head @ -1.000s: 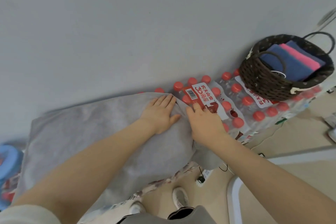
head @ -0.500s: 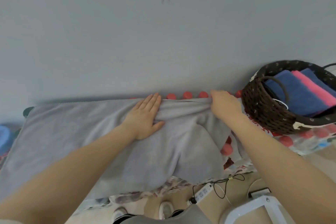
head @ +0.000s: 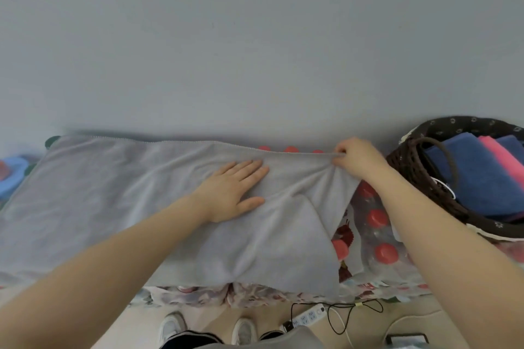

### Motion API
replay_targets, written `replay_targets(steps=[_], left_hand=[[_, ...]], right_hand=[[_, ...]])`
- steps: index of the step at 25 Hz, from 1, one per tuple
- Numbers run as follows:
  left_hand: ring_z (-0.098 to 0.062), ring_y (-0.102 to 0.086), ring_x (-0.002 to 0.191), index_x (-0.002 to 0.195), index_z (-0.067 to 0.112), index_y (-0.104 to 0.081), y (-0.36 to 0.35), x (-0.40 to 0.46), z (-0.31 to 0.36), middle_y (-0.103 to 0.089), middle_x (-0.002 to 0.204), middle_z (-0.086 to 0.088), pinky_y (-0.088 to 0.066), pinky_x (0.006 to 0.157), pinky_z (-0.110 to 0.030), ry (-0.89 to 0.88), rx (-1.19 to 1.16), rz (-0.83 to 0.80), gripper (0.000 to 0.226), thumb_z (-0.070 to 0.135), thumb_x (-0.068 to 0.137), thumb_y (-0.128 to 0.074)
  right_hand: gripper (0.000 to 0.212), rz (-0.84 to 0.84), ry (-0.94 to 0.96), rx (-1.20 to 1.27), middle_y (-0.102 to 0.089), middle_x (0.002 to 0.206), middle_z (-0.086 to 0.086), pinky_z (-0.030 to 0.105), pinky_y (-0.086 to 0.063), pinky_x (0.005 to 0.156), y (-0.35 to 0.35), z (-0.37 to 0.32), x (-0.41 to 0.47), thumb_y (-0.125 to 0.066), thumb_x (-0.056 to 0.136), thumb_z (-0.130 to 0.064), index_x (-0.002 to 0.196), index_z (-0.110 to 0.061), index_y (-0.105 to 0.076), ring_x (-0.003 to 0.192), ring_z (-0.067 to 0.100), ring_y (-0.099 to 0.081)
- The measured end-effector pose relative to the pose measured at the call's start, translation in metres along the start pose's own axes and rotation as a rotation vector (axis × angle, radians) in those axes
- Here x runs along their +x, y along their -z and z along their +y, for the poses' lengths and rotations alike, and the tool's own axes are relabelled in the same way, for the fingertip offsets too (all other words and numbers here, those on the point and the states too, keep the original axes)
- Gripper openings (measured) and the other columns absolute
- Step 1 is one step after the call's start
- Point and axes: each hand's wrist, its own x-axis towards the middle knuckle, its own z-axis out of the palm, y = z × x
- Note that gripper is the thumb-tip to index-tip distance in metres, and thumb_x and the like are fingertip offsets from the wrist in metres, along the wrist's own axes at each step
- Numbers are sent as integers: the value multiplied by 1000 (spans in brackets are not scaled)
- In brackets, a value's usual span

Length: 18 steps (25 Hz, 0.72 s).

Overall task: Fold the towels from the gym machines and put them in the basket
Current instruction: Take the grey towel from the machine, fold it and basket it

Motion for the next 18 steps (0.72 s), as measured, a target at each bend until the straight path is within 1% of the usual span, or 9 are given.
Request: replay_targets(steps=[2,3,5,7,8,10,13,16,18], left_hand=[[-12,-2,145,148,24,5,0,-1,0,4,158,2,5,114,-24,37,32,6,107,75,56,25],[-13,-3,145,148,23,4,0,-2,0,3,158,1,5,114,-25,62,43,7,107,76,57,23],[-14,-5,145,148,21,1,0,-4,3,1,158,-1,3,116,-27,112,50,16,104,79,63,12],[-16,-8,145,148,17,-3,1,-8,6,-3,158,-2,0,116,-27,142,82,52,99,75,68,9],[-16,-10,145,148,16,-6,1,-12,7,-6,158,-3,-2,117,-27,146,89,69,97,72,70,9],[-18,-16,144,147,14,-14,1,-29,3,-13,157,-5,-6,116,-27,161,63,94,92,61,72,8],[-25,-31,138,143,10,-29,3,-74,-9,-28,152,-10,-19,114,-30,247,-57,161,83,50,76,-1],[-30,-40,130,136,6,-40,-1,-144,-33,-40,144,-14,-28,109,-36,420,-180,270,75,49,80,-15],[-33,-38,130,135,3,-41,-5,-200,-50,-40,142,-16,-29,108,-40,601,-236,388,62,42,87,-31]], right_hand=[[22,288,-10,-227,-60,112,17,35,-36,80,2,-9,0,-44,88,-6,101,-7,-63,105,33,-53],[28,382,9,-302,-55,118,17,37,-34,86,0,-17,-4,-40,88,-2,108,-6,-59,110,34,-48],[38,449,112,-291,-43,134,18,41,-28,99,-12,-37,-19,-34,89,0,124,-6,-48,123,35,-37],[43,369,238,-165,-31,146,15,42,-24,108,-28,-56,-35,-36,90,-3,132,-9,-41,132,35,-29],[41,300,299,-101,-29,148,14,40,-25,108,-37,-64,-44,-39,91,-7,132,-10,-43,133,34,-30],[33,191,454,-6,-34,145,13,37,-28,108,-53,-82,-68,-46,91,-15,123,-10,-52,132,32,-35],[25,162,639,50,-45,139,13,38,-32,107,-69,-117,-97,-53,88,-16,110,-9,-61,127,32,-41],[24,147,700,101,-47,135,12,37,-34,105,-78,-169,-117,-52,88,-15,109,-9,-62,124,31,-43],[25,133,717,122,-48,134,9,35,-34,104,-89,-205,-133,-50,89,-16,110,-10,-61,125,28,-42]])
